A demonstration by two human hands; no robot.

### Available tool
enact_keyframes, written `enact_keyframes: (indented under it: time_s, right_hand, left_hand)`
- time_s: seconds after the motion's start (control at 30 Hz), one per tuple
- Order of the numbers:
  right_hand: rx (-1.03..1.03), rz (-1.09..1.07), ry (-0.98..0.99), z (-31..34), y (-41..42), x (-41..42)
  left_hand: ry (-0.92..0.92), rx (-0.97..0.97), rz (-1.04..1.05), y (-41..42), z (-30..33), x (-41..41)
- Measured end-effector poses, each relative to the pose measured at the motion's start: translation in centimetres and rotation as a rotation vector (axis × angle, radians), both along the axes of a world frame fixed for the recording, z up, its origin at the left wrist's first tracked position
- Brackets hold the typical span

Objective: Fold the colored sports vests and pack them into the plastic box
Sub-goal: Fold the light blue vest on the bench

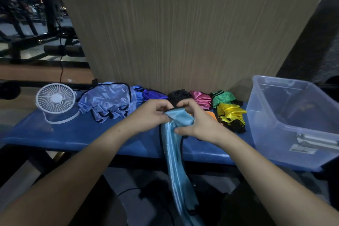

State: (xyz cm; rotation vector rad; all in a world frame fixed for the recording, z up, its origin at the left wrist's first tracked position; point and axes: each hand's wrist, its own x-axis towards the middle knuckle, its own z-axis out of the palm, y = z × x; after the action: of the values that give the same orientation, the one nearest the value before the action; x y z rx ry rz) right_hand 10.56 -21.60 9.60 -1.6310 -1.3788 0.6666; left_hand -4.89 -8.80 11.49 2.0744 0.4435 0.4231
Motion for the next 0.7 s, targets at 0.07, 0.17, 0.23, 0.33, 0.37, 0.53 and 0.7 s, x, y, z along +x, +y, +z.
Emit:
enact_keyframes:
  time_s: [0.07, 0.17, 0.23, 0.33, 0.37, 0.53, 0.7]
  right_hand:
    - [-0.023, -0.015, 0.062, -0.9, 0.1, -0.3]
    - [-0.037, -0.026, 0.089, -2.0, 0.4, -0.8]
    - [-0.04, -0.03, 0.097, -2.4, 0.6, -0.9]
    - [-0.057, -0.028, 0.048, -2.5, 0.8, -1.0]
    - [-0.062, -0.027, 0.034, -2.5, 0.9, -1.1]
    - [-0.101, 0.015, -0.045, -2.2, 1.2, -1.5]
    - [-0.166, 0.021, -0.102, -2.1, 1.0, -1.7]
  left_hand:
    - [-0.025, -0.022, -0.01, -0.4, 0.3, -0.1]
    - [-0.005, -0.017, -0.056, -1.0, 0.8, 0.0]
    - [0.037, 0.023, -0.113, -1.1, 1.1, -0.1]
    - [0.076, 0.066, -0.161, -1.0, 1.1, -0.6]
    - [0.092, 0.088, -0.16, -1.1, 1.1, -0.7]
    - [0.214, 0.289, -0.139, -2.0, 1.3, -0.6]
    - [0.252, 0.447, -0.109, -2.0, 1.4, -0.7]
